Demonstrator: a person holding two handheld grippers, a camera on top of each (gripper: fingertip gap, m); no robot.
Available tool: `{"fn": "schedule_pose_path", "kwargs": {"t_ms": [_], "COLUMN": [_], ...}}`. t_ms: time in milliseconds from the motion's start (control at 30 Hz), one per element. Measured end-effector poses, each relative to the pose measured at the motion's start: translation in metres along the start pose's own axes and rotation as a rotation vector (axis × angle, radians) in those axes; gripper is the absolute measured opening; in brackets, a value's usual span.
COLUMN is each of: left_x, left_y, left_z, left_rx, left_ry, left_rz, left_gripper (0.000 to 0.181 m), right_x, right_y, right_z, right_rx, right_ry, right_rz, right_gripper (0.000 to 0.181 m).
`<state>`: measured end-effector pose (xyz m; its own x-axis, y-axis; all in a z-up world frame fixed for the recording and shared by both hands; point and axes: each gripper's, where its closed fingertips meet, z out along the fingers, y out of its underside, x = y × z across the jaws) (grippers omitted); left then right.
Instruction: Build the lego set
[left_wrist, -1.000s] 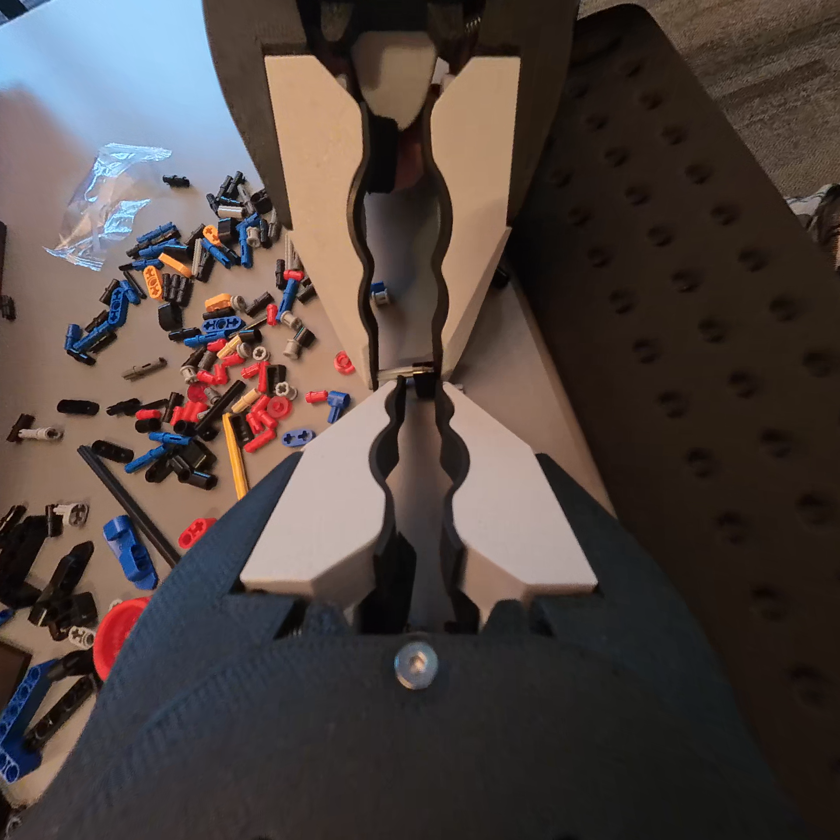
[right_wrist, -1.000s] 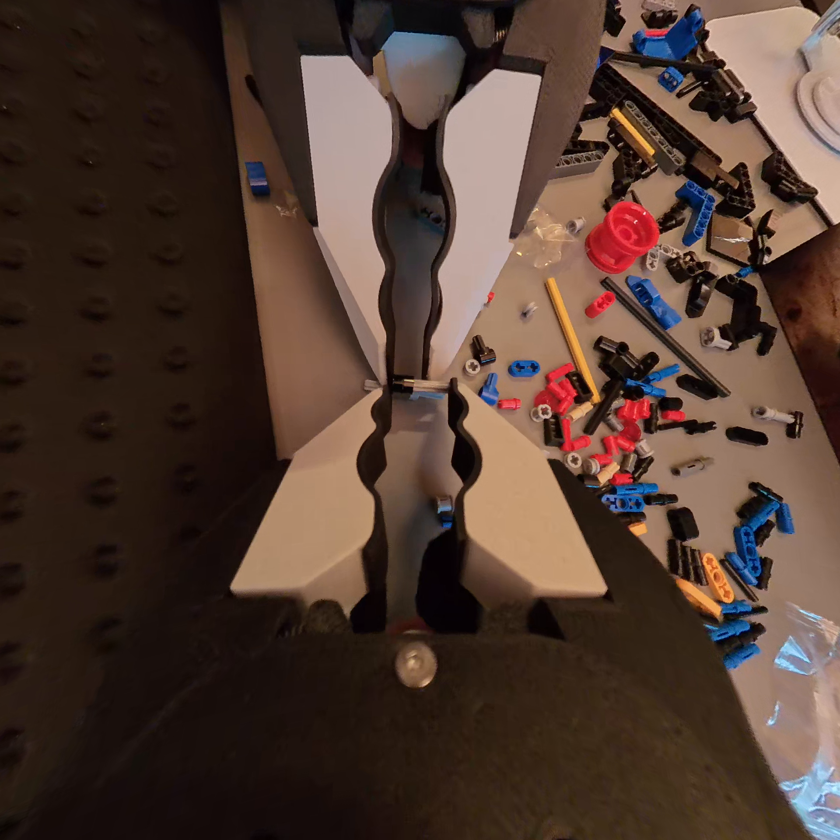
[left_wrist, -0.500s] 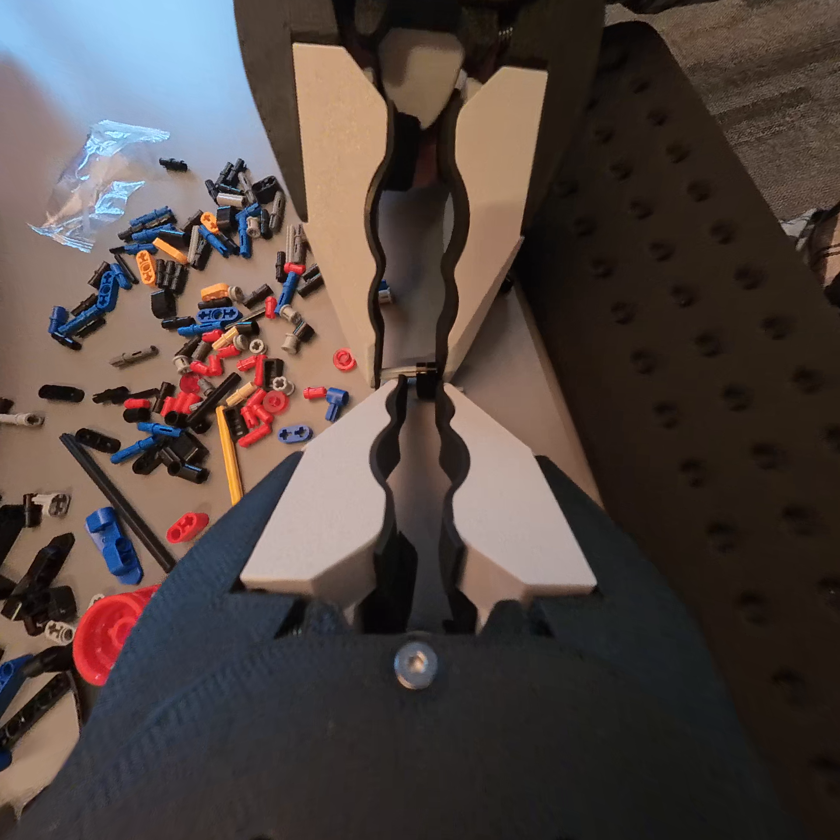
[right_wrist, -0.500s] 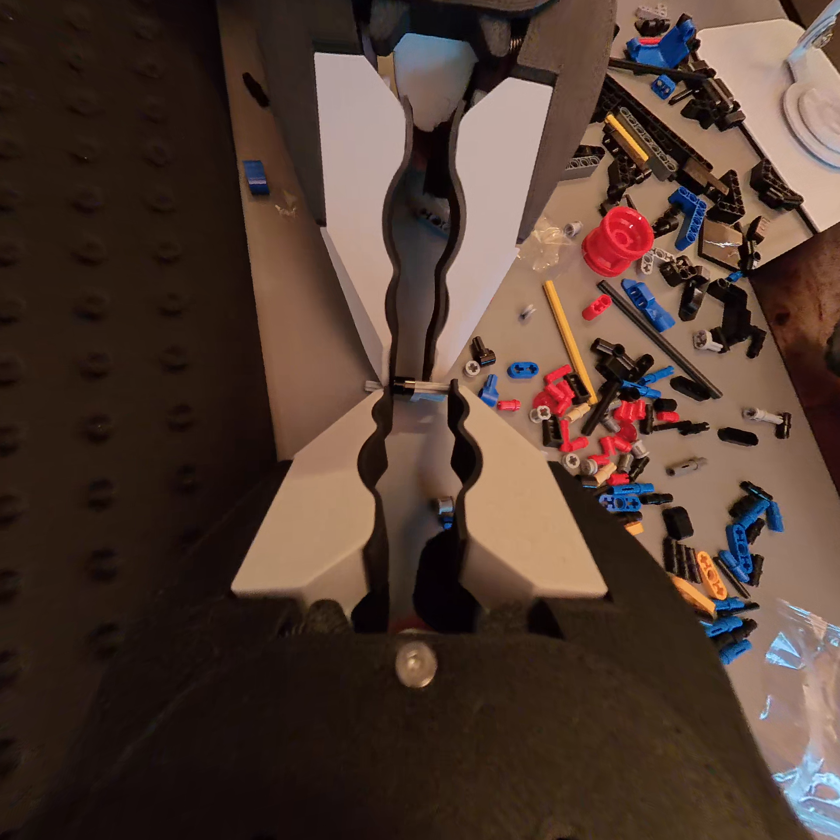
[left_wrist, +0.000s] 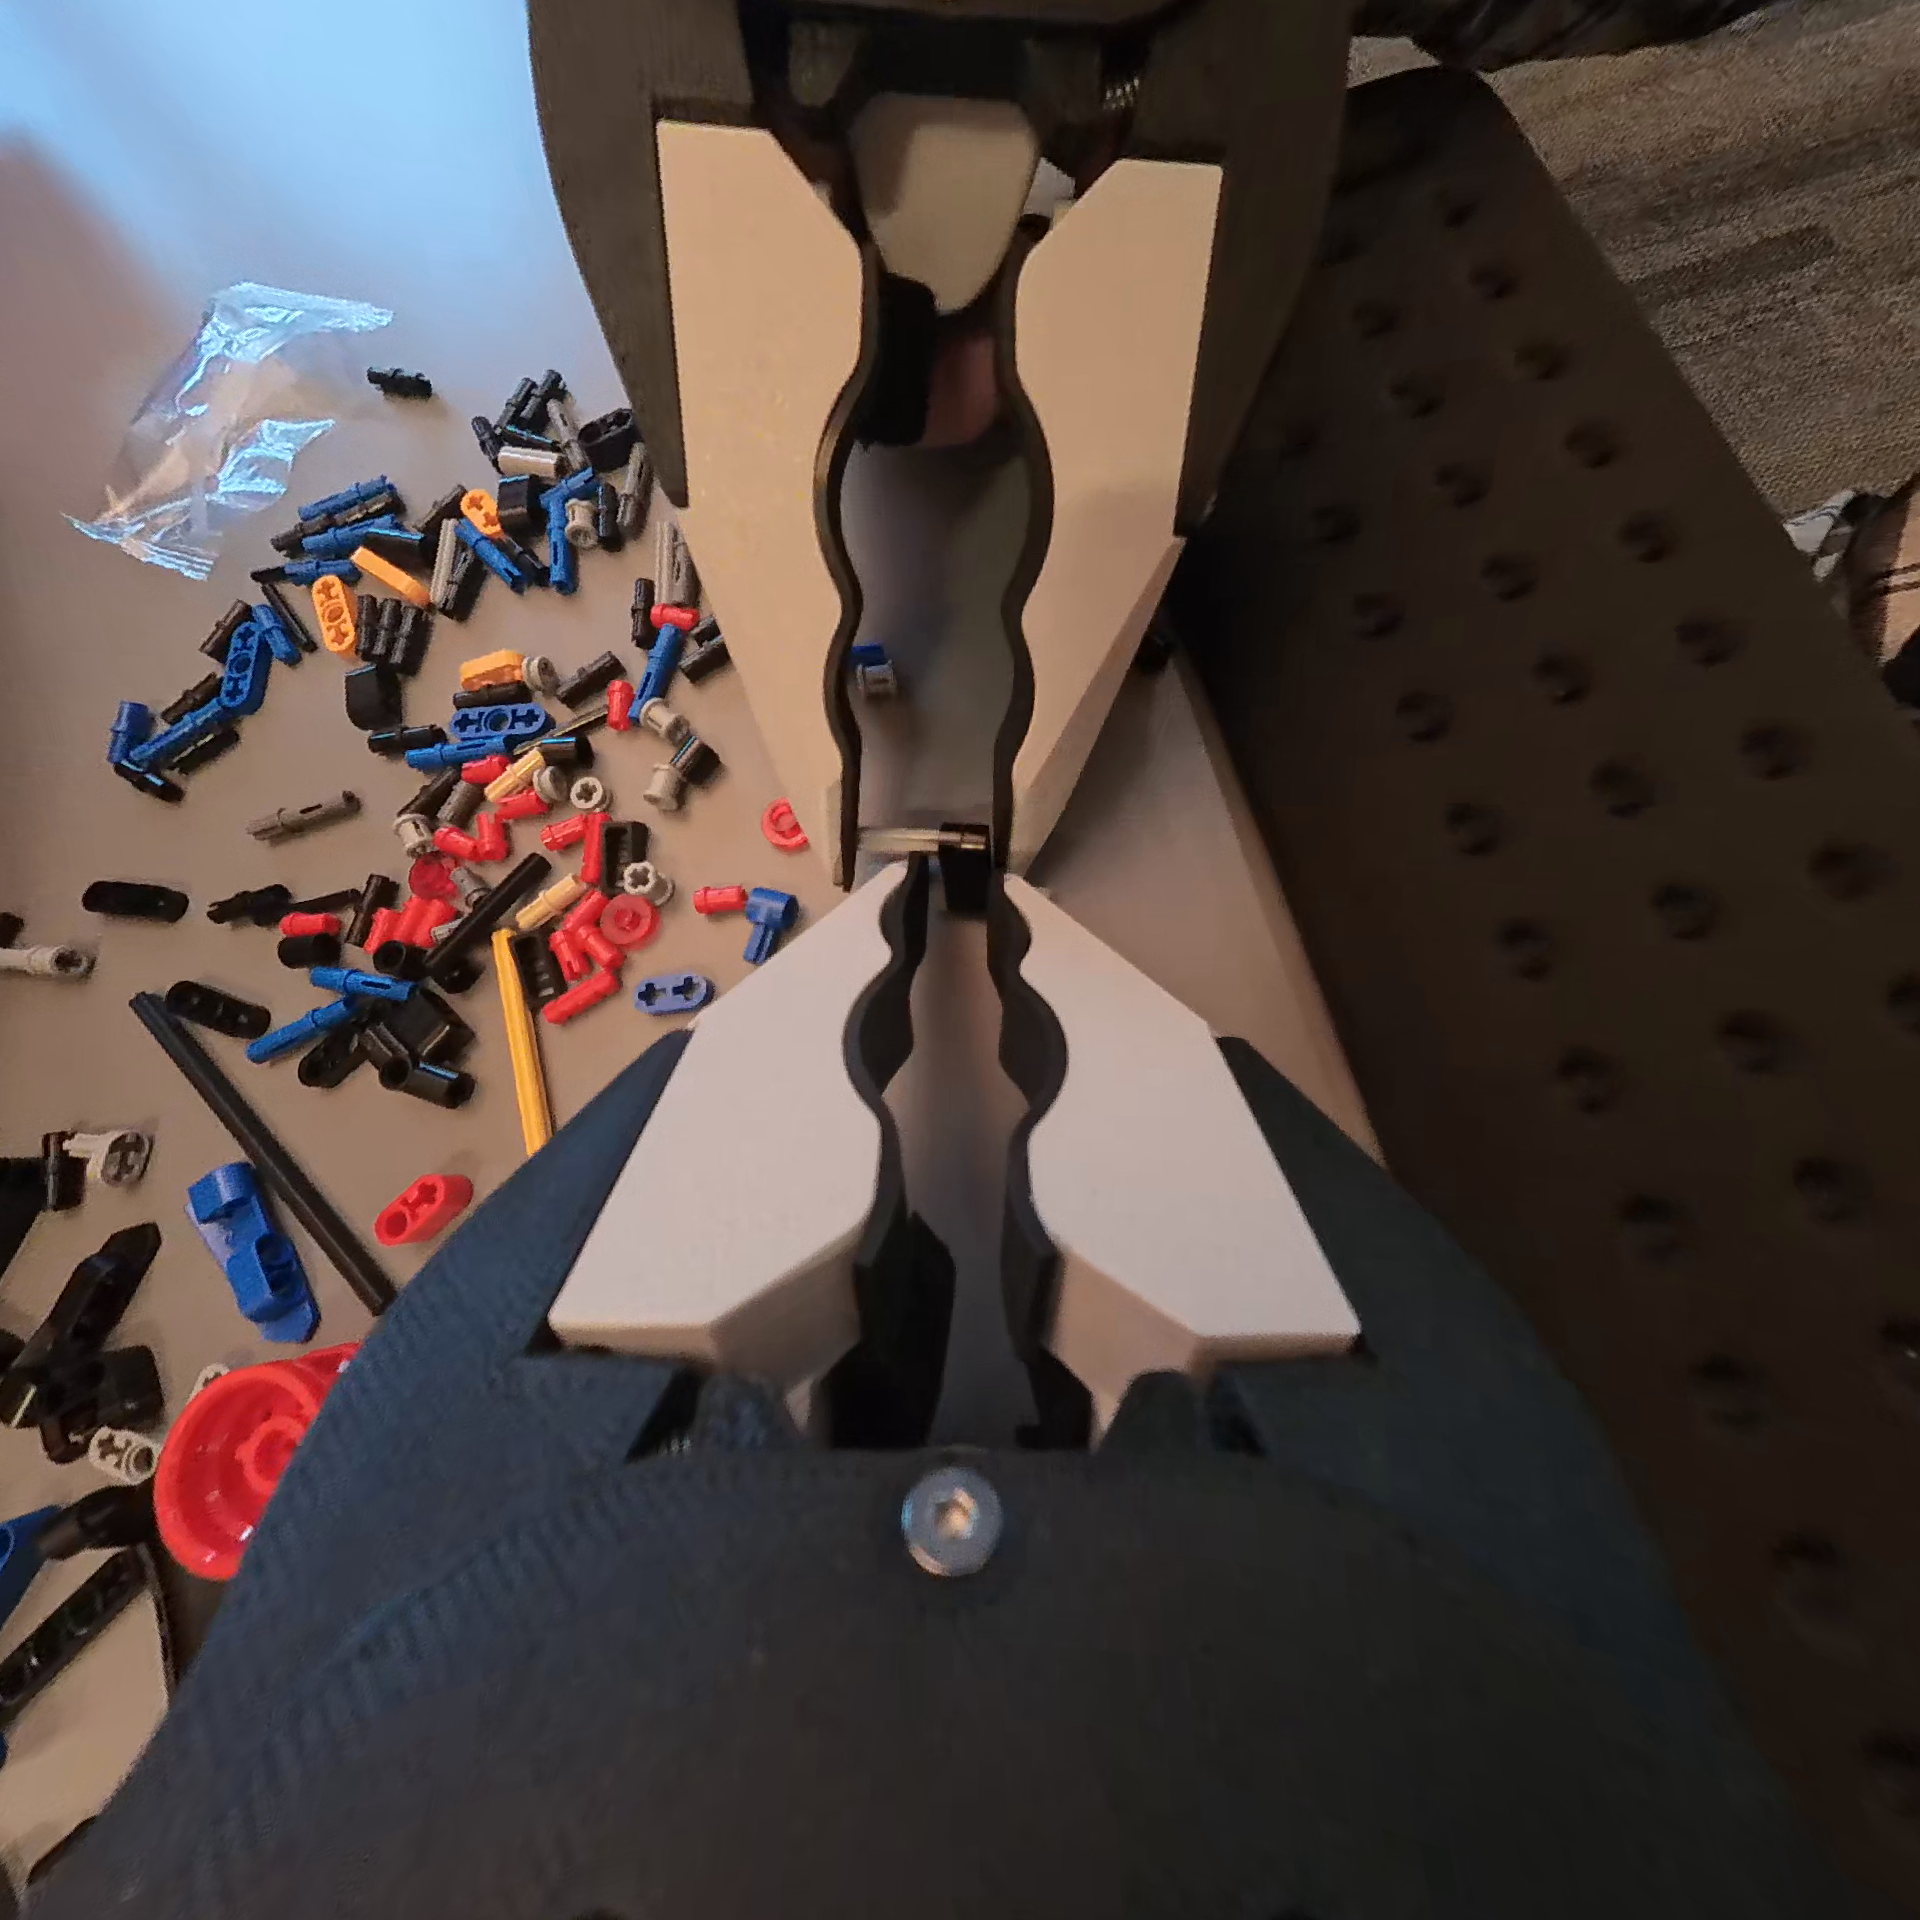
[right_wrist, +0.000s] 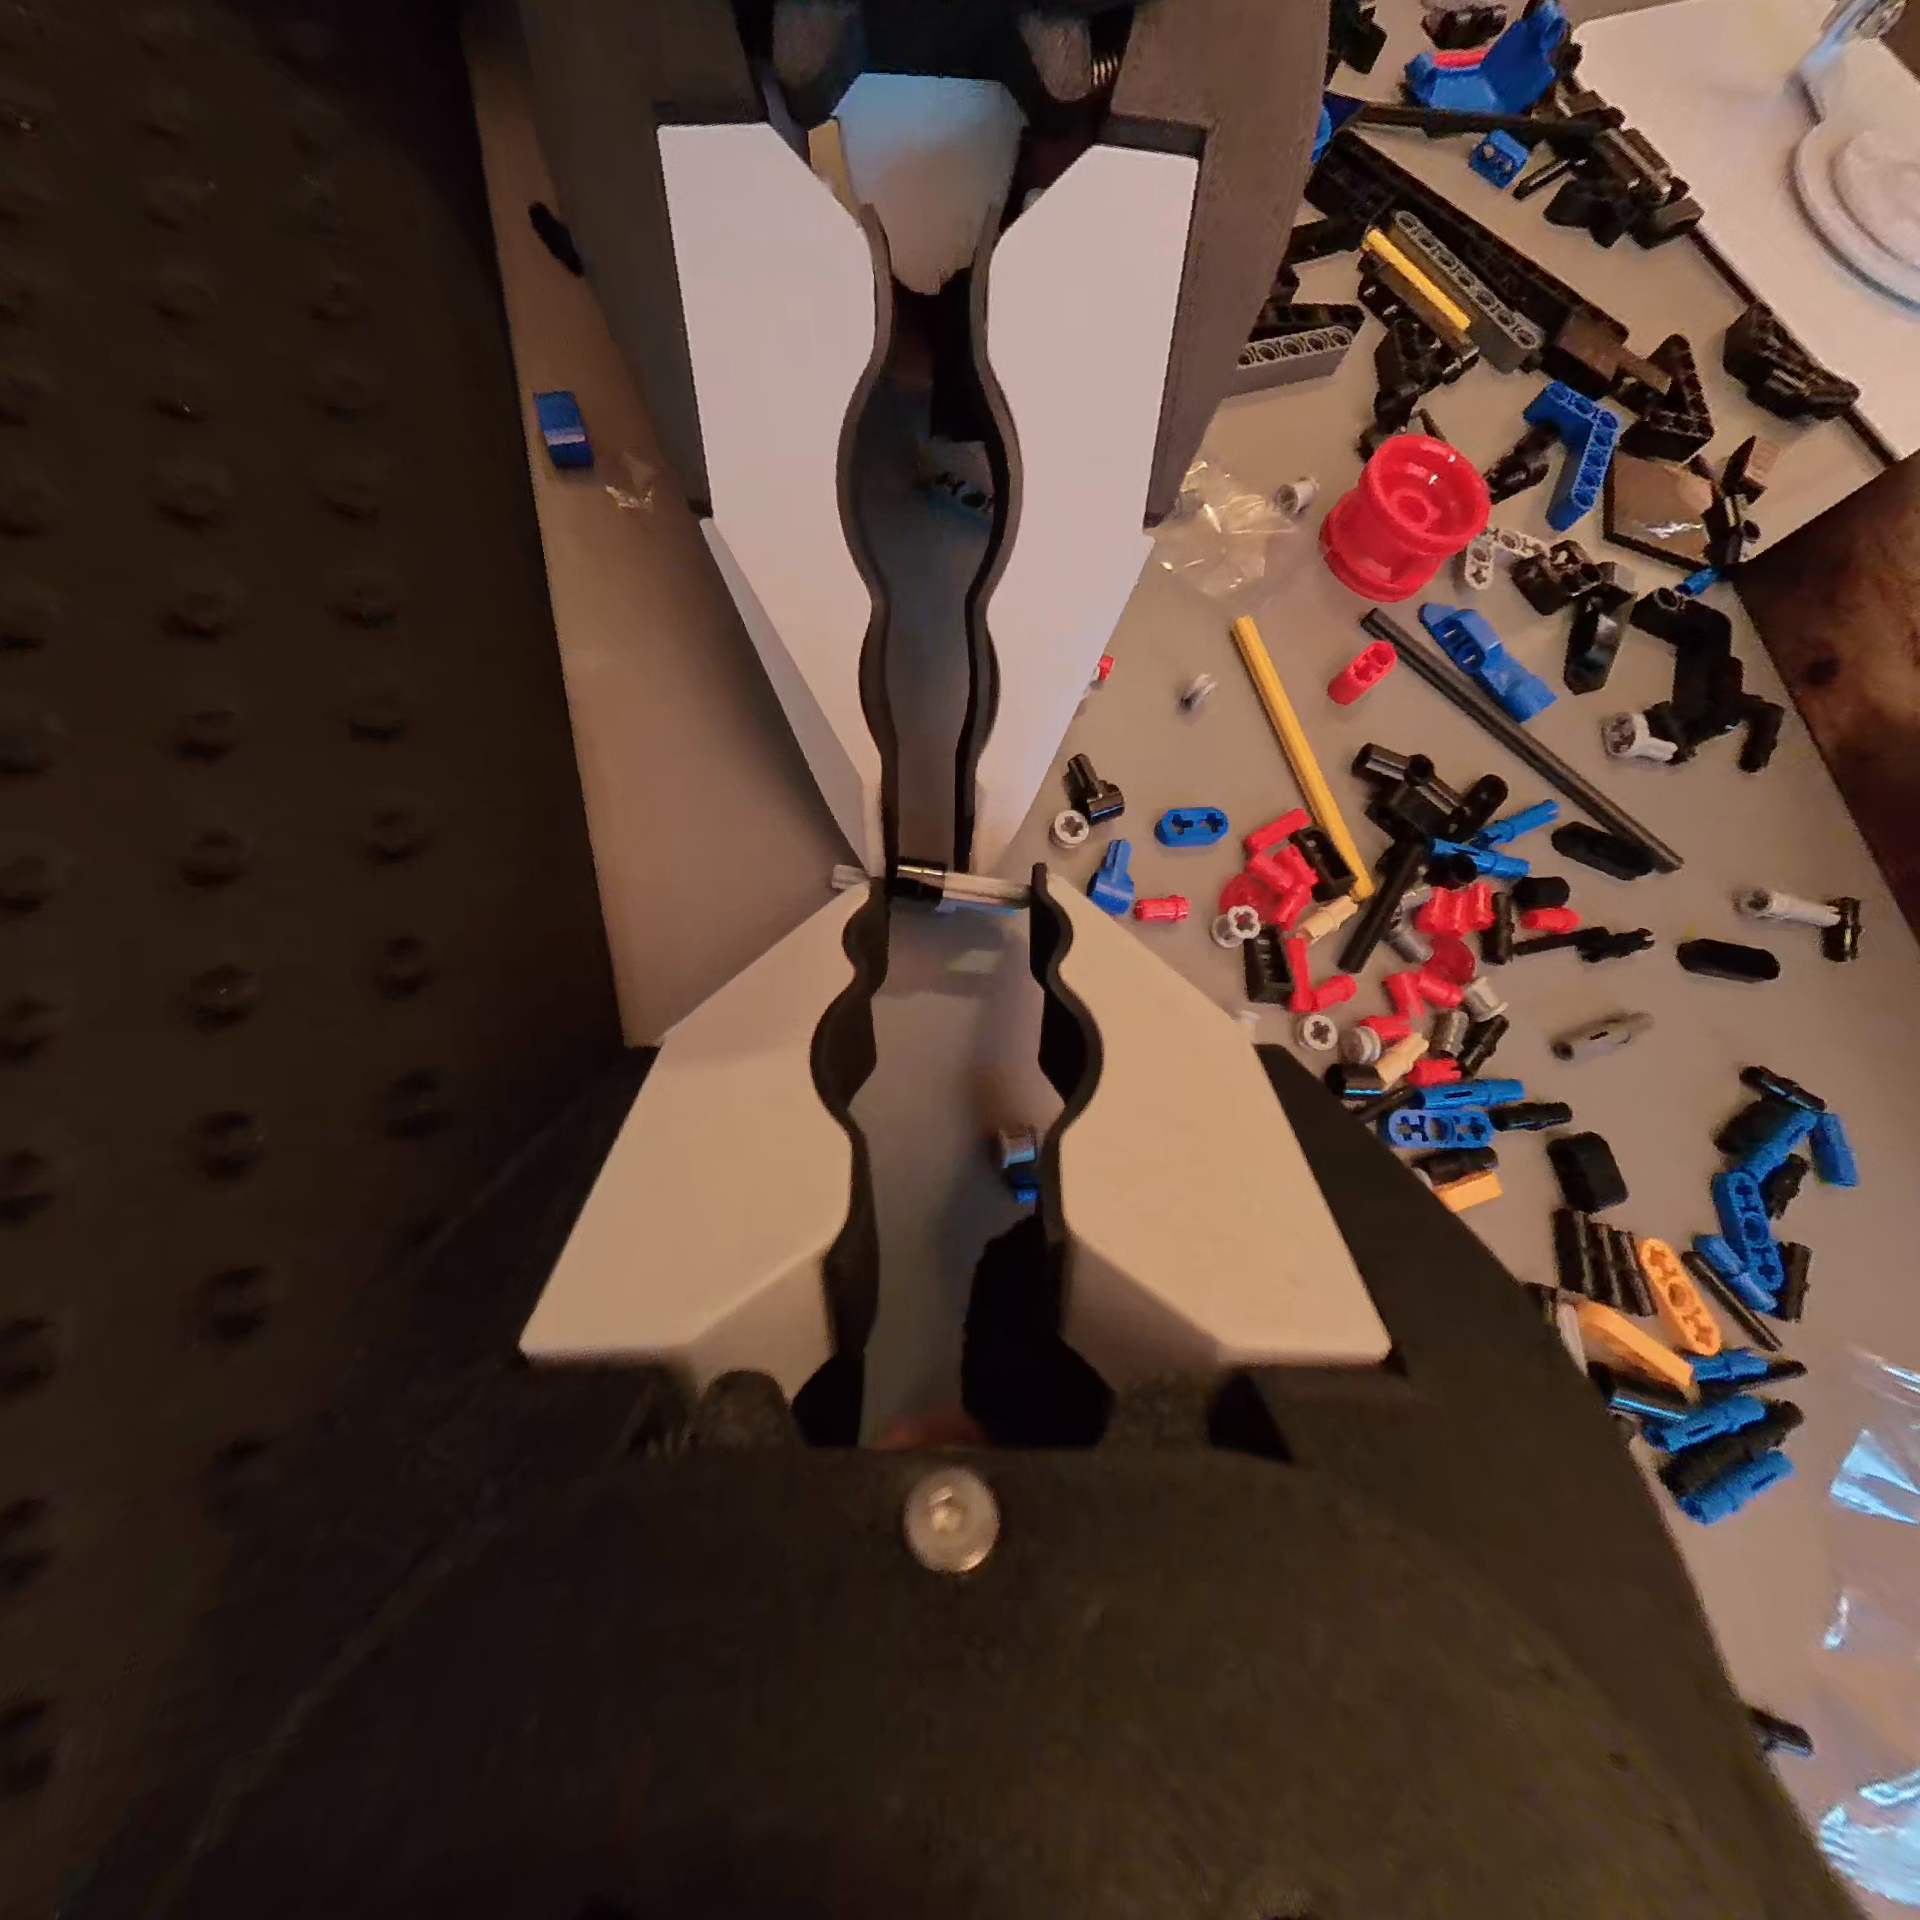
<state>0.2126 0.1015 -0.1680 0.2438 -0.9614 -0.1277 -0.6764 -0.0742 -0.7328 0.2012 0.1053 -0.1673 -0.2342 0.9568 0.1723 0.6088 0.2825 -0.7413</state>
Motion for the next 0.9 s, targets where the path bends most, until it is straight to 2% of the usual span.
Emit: {"fn": "schedule_pose_path", "kwargs": {"t_ms": [467,533,767,900], "left_x": [0.0000,-0.0016,-0.0032,-0.0079], "left_y": [-0.0014,-0.0010,-0.0003,0.0025], "left_z": [-0.0001,0.0000,0.0000,-0.0013], "left_rx": [0.004,0.002,0.000,-0.004], "left_ry": [0.005,-0.003,-0.016,-0.037], "left_rz": [-0.016,-0.022,-0.016,0.011], "left_gripper": [0.008,0.007,0.008,0.006], "right_x": [-0.0013,-0.0025,-0.0003,0.0053], "right_y": [-0.0017,-0.0016,-0.0007,-0.0007], "right_z": [-0.0003,0.0001,-0.0001,0.0004], "right_rx": [-0.039,-0.035,0.007,-0.008], "right_ry": [0.092,0.105,0.082,0.116], "right_rz": [-0.106,-0.109,-0.029,-0.046], "right_gripper": [0.023,0.016,0.017,0.018]}}
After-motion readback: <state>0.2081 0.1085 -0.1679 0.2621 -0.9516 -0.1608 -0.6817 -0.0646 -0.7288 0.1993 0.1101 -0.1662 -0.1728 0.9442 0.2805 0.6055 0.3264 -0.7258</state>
